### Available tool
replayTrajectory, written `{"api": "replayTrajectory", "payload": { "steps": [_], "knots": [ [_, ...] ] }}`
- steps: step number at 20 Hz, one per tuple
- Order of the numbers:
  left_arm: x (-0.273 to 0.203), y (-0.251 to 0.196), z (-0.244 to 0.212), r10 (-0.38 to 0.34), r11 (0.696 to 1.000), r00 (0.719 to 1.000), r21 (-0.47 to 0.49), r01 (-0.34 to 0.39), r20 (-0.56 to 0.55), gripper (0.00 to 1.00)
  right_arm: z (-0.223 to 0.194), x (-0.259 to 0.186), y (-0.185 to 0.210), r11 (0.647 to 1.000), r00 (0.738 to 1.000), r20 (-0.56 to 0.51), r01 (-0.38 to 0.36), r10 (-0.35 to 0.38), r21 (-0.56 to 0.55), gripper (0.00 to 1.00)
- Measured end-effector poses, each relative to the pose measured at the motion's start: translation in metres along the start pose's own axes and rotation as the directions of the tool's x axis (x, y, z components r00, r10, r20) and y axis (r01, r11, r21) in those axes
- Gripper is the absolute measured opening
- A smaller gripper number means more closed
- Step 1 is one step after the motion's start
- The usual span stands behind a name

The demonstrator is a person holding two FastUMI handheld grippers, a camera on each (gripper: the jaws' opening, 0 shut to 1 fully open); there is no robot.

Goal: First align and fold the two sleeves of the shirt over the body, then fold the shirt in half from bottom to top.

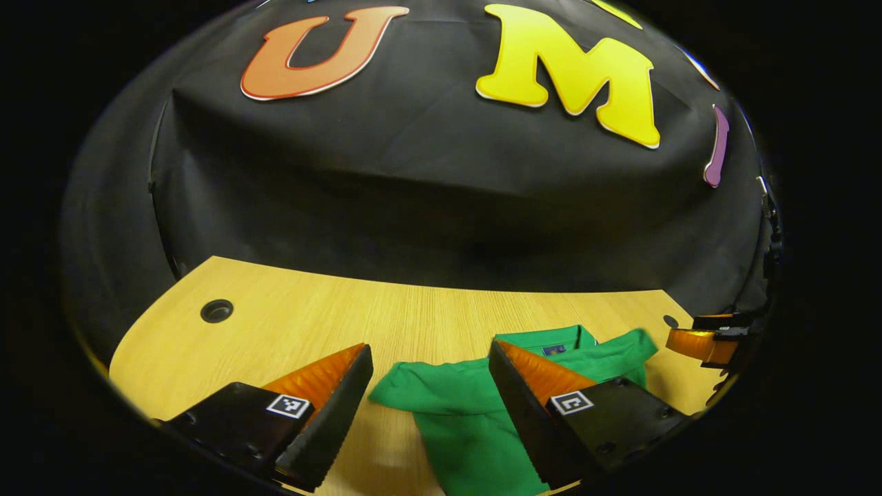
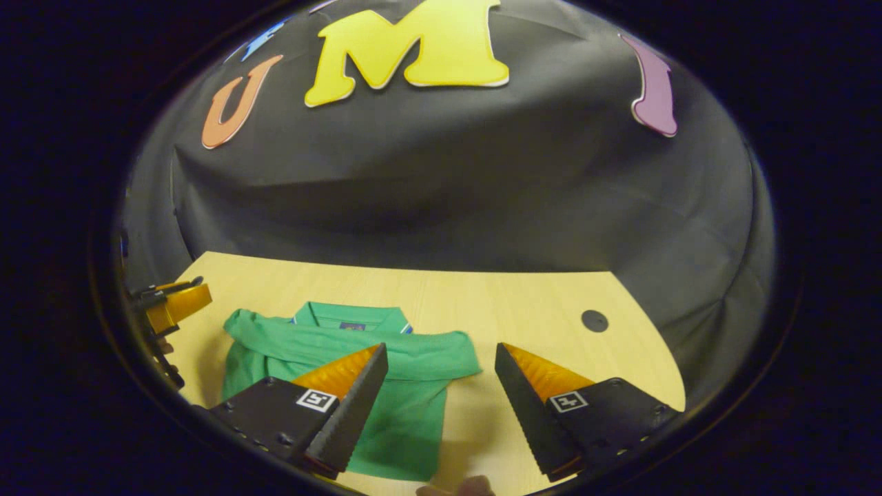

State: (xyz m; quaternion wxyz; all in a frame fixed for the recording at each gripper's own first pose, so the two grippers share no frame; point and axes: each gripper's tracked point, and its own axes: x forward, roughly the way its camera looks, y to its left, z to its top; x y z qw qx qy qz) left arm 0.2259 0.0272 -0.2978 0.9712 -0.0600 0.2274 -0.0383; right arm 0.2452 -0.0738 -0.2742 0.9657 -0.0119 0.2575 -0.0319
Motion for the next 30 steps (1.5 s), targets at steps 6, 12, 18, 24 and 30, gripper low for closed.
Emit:
{"api": "replayTrajectory", "payload": {
  "steps": [6, 12, 18, 24, 30],
  "knots": [
    [-0.072, -0.019, 0.063, 0.014, 1.0, 0.994, 0.025, -0.016, 0.109, 1.0, 0.043, -0.083, 0.0, 1.0, 0.992, 0.121, -0.022, 0.02, 0.015, 0.96],
    [-0.205, -0.078, 0.111, 0.024, 0.998, 0.976, 0.046, -0.035, 0.215, 1.0, 0.058, -0.21, -0.013, 0.998, 0.971, 0.237, -0.05, 0.037, 0.047, 0.96],
    [-0.334, -0.11, 0.138, 0.049, 0.999, 0.953, -0.012, -0.048, 0.299, 1.0, 0.064, -0.338, -0.029, 0.996, 0.925, 0.372, -0.088, 0.076, 0.015, 0.96],
    [-0.399, -0.114, 0.141, 0.098, 0.995, 0.929, -0.015, -0.1, 0.356, 1.0, 0.057, -0.41, -0.036, 0.993, 0.907, 0.415, -0.1, 0.066, 0.059, 0.96],
    [-0.43, -0.121, 0.129, 0.102, 0.994, 0.923, 0.005, -0.112, 0.372, 1.0, 0.043, -0.441, -0.029, 0.994, 0.902, 0.429, -0.091, 0.055, 0.063, 0.91]
  ]
}}
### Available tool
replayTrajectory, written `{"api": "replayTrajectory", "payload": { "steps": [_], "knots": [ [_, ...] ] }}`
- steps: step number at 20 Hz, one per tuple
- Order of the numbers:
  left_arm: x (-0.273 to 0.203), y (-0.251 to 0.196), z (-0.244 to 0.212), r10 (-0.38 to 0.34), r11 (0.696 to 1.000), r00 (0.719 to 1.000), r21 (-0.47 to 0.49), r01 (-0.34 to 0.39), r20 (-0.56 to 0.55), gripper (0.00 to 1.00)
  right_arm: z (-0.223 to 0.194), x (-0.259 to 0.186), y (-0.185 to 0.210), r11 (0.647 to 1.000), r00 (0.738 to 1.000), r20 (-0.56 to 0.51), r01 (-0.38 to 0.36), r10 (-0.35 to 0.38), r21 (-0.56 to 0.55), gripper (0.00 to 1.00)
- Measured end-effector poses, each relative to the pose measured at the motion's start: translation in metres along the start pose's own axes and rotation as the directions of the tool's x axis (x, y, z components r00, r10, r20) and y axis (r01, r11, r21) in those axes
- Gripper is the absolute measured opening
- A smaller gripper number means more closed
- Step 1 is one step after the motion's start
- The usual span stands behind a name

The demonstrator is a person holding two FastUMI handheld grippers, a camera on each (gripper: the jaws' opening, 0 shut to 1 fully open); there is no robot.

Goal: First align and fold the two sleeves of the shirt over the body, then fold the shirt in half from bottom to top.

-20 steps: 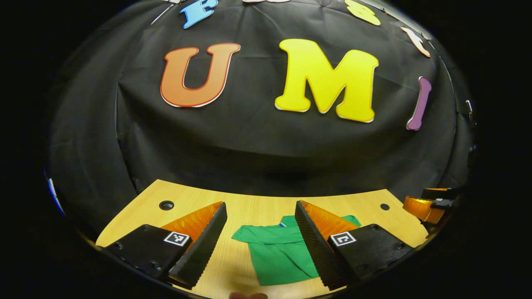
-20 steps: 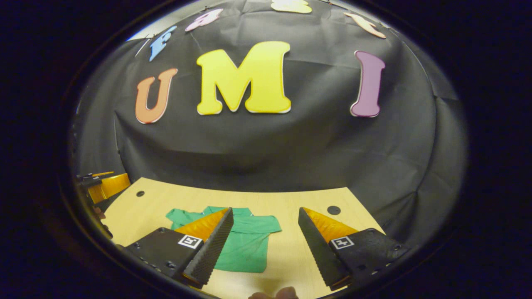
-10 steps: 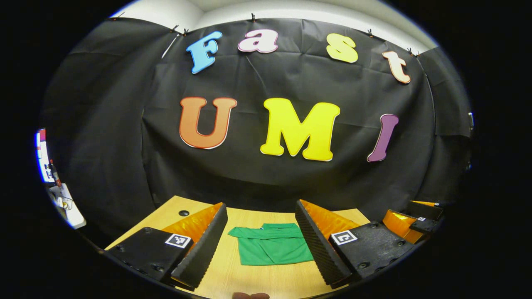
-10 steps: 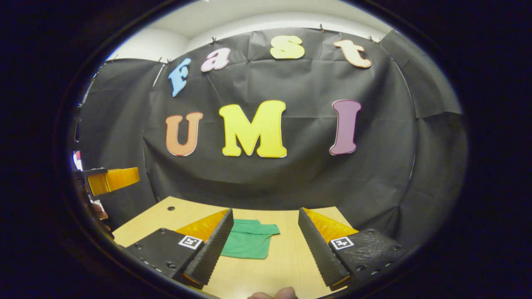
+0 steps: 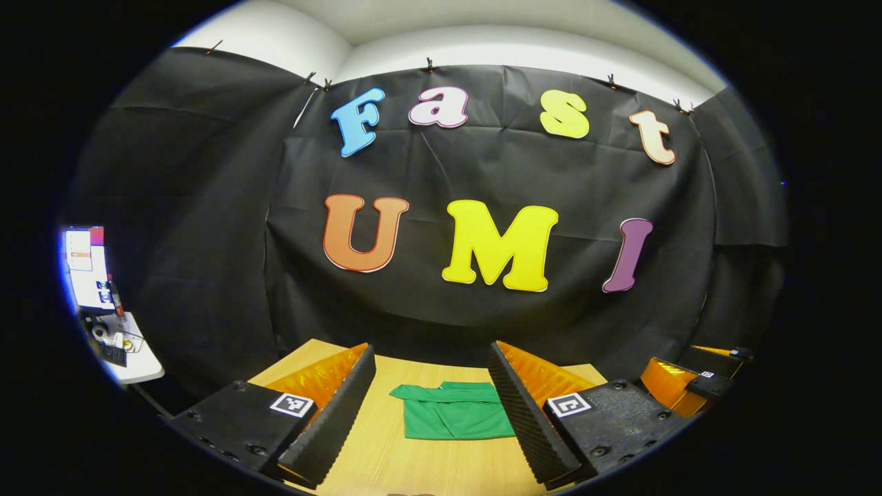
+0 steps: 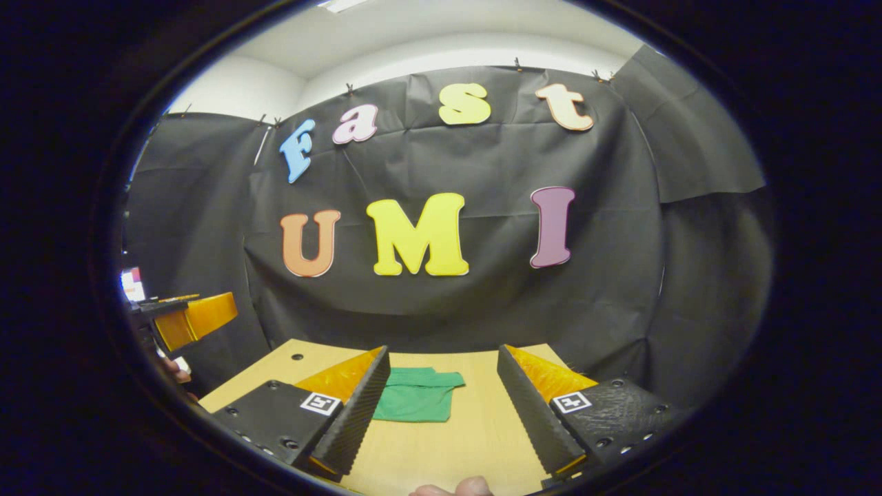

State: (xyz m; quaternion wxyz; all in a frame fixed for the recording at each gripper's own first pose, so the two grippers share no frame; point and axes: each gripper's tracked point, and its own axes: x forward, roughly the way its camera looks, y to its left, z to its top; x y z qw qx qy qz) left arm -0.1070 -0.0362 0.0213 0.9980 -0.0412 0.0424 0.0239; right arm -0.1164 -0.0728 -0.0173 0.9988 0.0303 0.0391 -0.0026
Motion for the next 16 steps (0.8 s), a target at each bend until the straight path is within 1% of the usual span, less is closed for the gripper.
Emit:
{"api": "replayTrajectory", "payload": {
  "steps": [2, 3, 4, 9, 12, 15, 16],
  "knots": [
    [-0.005, -0.011, -0.001, -0.04, 0.999, 0.999, 0.004, 0.04, 0.006, 1.0, 0.004, -0.002, 0.003, 1.0, 1.0, 0.009, 0.007, -0.007, 0.004, 0.91],
    [-0.005, -0.011, -0.002, -0.043, 0.999, 0.999, 0.012, 0.043, 0.007, 1.0, 0.006, -0.003, 0.004, 1.0, 1.0, 0.011, 0.007, -0.007, 0.003, 0.96],
    [-0.006, -0.009, -0.004, -0.044, 0.999, 0.999, 0.019, 0.044, 0.003, 1.0, 0.005, -0.005, 0.006, 1.0, 1.0, 0.014, 0.006, -0.006, -0.002, 0.91],
    [-0.01, -0.005, -0.003, -0.048, 0.999, 0.999, -0.007, 0.048, 0.008, 1.0, 0.005, -0.01, 0.02, 1.0, 1.0, 0.014, -0.017, 0.017, -0.015, 0.91],
    [-0.011, 0.0, -0.005, -0.041, 0.999, 0.999, -0.002, 0.041, -0.001, 1.0, 0.005, -0.008, 0.024, 0.999, 1.0, 0.016, -0.018, 0.019, -0.038, 0.91],
    [-0.012, 0.0, -0.004, -0.046, 0.999, 0.999, 0.001, 0.046, 0.005, 1.0, 0.003, -0.006, 0.033, 0.999, 0.999, 0.01, -0.033, 0.034, -0.026, 0.91],
    [-0.012, 0.0, -0.005, -0.046, 0.999, 0.999, 0.004, 0.046, 0.002, 1.0, 0.001, -0.004, 0.035, 0.999, 0.999, 0.005, -0.039, 0.039, -0.025, 1.0]
  ]
}}
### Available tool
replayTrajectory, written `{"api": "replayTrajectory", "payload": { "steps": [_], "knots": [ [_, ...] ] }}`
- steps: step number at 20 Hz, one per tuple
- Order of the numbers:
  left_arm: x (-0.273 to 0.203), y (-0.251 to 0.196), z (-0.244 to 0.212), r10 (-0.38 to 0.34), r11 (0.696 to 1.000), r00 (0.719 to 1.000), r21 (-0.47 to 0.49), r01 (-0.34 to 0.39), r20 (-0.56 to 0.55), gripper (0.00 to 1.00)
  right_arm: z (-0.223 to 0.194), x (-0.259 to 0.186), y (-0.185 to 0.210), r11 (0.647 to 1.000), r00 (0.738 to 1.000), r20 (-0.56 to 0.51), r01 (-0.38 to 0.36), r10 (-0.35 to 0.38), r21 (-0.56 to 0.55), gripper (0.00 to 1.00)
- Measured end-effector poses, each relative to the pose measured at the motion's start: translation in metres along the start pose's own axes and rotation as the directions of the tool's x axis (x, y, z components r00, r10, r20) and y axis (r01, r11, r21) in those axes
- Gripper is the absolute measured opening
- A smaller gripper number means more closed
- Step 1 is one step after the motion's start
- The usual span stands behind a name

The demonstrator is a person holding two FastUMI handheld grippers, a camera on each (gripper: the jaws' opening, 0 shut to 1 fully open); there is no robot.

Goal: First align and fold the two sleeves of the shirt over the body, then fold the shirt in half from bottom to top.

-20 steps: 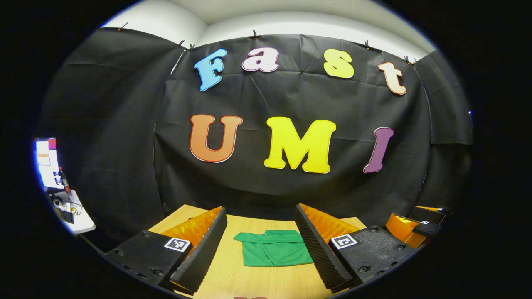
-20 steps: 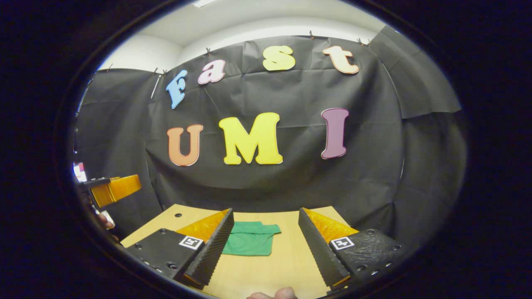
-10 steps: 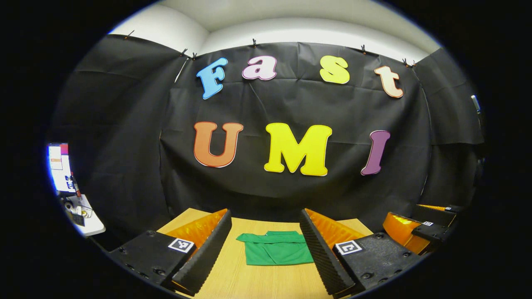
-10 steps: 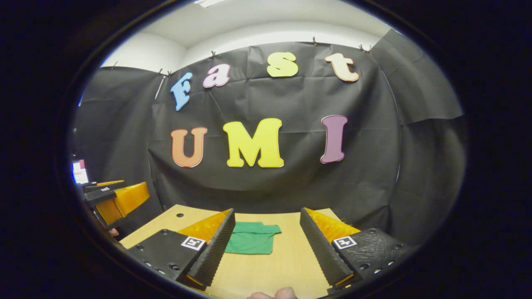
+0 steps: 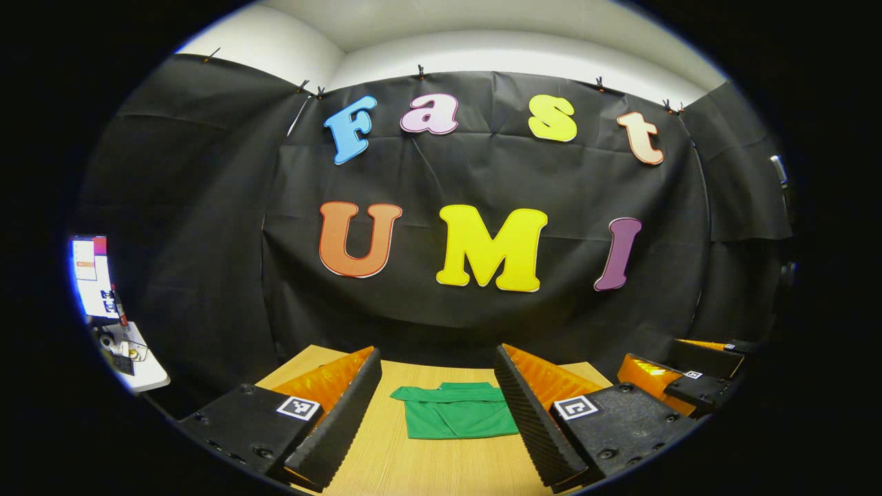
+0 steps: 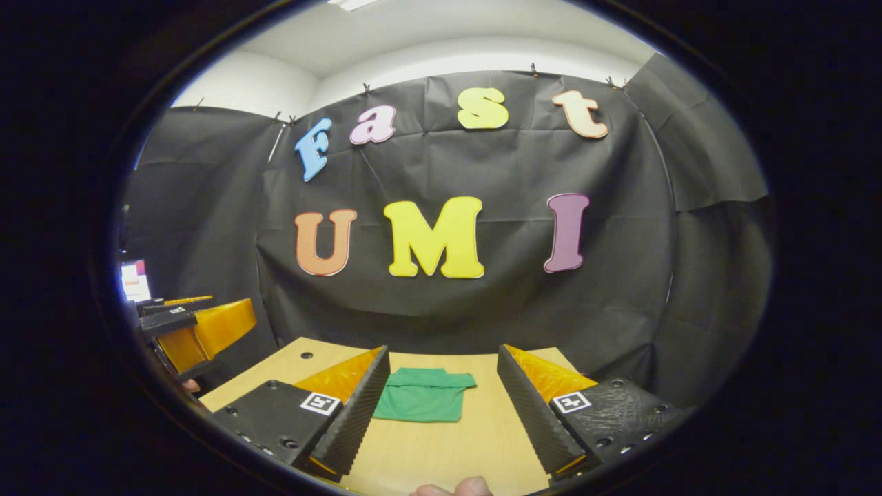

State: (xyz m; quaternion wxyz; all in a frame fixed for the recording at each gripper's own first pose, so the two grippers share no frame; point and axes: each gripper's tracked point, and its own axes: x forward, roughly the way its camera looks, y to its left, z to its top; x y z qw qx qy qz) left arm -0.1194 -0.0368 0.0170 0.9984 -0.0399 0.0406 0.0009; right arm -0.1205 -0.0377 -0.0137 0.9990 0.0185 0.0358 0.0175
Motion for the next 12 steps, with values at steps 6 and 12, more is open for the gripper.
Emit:
{"api": "replayTrajectory", "payload": {
  "steps": [6, 12],
  "knots": [
    [0.004, 0.01, -0.001, 0.002, 1.0, 1.0, 0.011, -0.002, -0.001, 1.0, 0.002, 0.009, 0.016, 1.0, 1.0, -0.003, -0.021, 0.021, 0.008, 0.91],
    [0.009, 0.018, 0.003, -0.001, 1.0, 1.0, 0.027, 0.001, 0.013, 1.0, 0.008, 0.014, 0.024, 0.999, 1.0, 0.017, -0.027, 0.027, 0.023, 0.91]
  ]
}}
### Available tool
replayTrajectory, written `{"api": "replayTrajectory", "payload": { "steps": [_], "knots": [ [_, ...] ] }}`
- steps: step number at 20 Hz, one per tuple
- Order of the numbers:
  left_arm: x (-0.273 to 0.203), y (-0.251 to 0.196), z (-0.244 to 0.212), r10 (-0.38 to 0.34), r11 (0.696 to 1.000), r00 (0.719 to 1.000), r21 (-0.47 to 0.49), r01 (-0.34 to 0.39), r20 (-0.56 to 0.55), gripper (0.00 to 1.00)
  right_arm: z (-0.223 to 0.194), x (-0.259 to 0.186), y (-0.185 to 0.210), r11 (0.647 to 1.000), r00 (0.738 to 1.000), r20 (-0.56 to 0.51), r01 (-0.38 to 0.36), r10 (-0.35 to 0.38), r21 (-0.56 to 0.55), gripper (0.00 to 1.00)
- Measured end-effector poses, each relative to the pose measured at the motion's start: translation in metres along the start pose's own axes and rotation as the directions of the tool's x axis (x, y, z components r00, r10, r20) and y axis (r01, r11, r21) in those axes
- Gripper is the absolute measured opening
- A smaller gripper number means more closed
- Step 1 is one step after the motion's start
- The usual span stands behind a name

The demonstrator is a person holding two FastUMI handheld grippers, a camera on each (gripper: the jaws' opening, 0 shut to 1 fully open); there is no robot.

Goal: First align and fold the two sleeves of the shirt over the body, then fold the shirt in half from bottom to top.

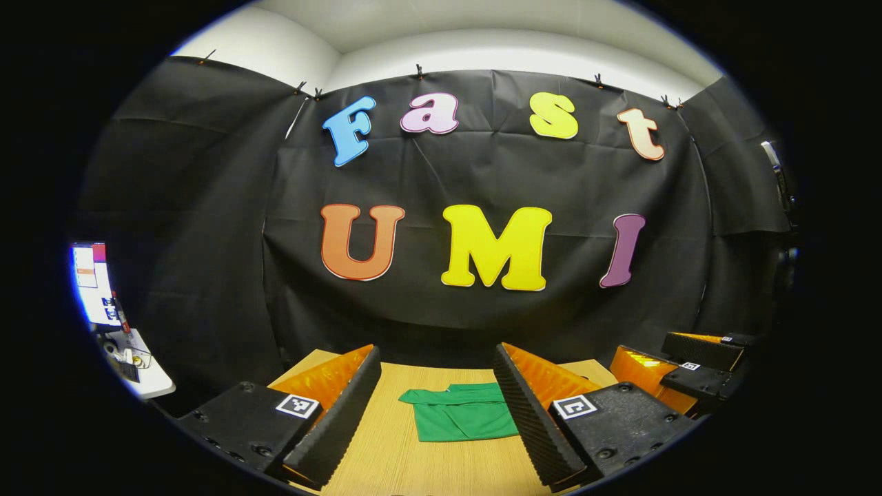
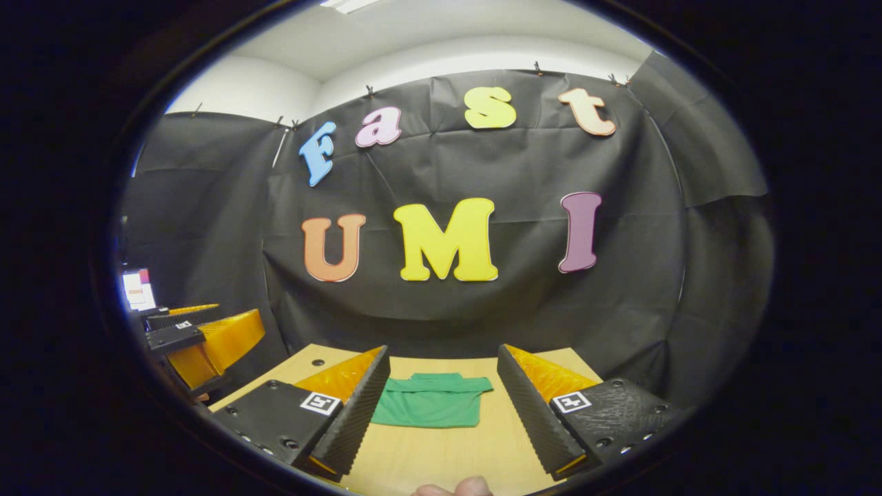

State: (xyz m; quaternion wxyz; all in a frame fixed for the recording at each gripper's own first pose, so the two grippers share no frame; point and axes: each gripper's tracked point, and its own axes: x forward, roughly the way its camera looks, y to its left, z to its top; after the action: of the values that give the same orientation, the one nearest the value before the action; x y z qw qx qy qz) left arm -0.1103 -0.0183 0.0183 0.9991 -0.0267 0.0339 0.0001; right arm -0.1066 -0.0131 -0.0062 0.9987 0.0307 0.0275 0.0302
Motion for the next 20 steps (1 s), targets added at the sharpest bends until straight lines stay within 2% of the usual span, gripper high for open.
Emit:
{"api": "replayTrajectory", "payload": {
  "steps": [5, 6, 7, 11, 12, 14, 15, 20],
  "knots": [
    [-0.002, -0.002, -0.001, -0.013, 1.0, 1.0, 0.009, 0.013, 0.006, 1.0, 0.003, 0.003, 0.006, 0.999, 1.0, 0.012, -0.005, 0.005, -0.035, 0.91],
    [-0.001, -0.002, -0.001, -0.014, 1.0, 1.0, 0.015, 0.014, 0.009, 1.0, 0.005, 0.001, 0.008, 0.999, 1.0, 0.019, -0.011, 0.011, -0.031, 0.95],
    [-0.002, -0.003, 0.001, -0.017, 1.0, 1.0, 0.022, 0.017, 0.013, 1.0, 0.008, 0.001, 0.009, 0.999, 1.0, 0.027, -0.014, 0.014, -0.029, 0.91],
    [-0.004, -0.007, -0.001, -0.025, 0.999, 1.0, 0.033, 0.025, 0.01, 1.0, 0.01, 0.001, 0.011, 0.999, 0.999, 0.033, -0.025, 0.025, -0.022, 0.91],
    [-0.003, -0.007, 0.001, -0.025, 0.999, 1.0, 0.035, 0.025, 0.013, 1.0, 0.011, 0.001, 0.011, 1.0, 0.999, 0.035, -0.025, 0.026, -0.017, 0.95],
    [-0.004, -0.005, 0.002, -0.021, 0.999, 1.0, 0.039, 0.021, 0.02, 1.0, 0.013, 0.001, 0.007, 0.999, 0.999, 0.041, -0.012, 0.013, -0.031, 0.95],
    [-0.003, -0.005, 0.001, -0.02, 0.999, 1.0, 0.036, 0.019, 0.019, 1.0, 0.013, 0.001, 0.005, 0.999, 0.999, 0.045, -0.008, 0.009, -0.038, 0.9],
    [-0.001, 0.0, 0.003, -0.006, 1.0, 1.0, 0.025, 0.005, 0.021, 1.0, 0.016, 0.003, 0.006, 0.999, 0.999, 0.051, -0.011, 0.013, -0.041, 0.91]
  ]
}}
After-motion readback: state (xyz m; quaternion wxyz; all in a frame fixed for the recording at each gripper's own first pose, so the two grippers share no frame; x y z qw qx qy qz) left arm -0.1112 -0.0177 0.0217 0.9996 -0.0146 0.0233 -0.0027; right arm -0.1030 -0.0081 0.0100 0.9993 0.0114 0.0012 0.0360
